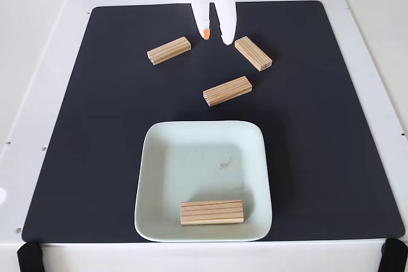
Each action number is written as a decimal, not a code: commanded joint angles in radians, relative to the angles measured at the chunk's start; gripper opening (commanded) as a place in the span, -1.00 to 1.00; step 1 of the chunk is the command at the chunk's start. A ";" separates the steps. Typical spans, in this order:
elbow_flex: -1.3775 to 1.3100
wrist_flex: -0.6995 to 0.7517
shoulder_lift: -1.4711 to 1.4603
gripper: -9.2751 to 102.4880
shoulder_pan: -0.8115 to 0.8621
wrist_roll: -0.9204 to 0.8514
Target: Pick up the wooden block and place them on the plate.
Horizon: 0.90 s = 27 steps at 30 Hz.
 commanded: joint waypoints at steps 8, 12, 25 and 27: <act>0.011 0.295 0.143 -0.69 0.086 -0.115; -0.023 0.347 0.144 -0.85 0.106 -0.115; 0.287 0.061 0.137 -0.84 0.215 -0.241; 0.364 -0.032 0.137 -0.84 0.253 -0.301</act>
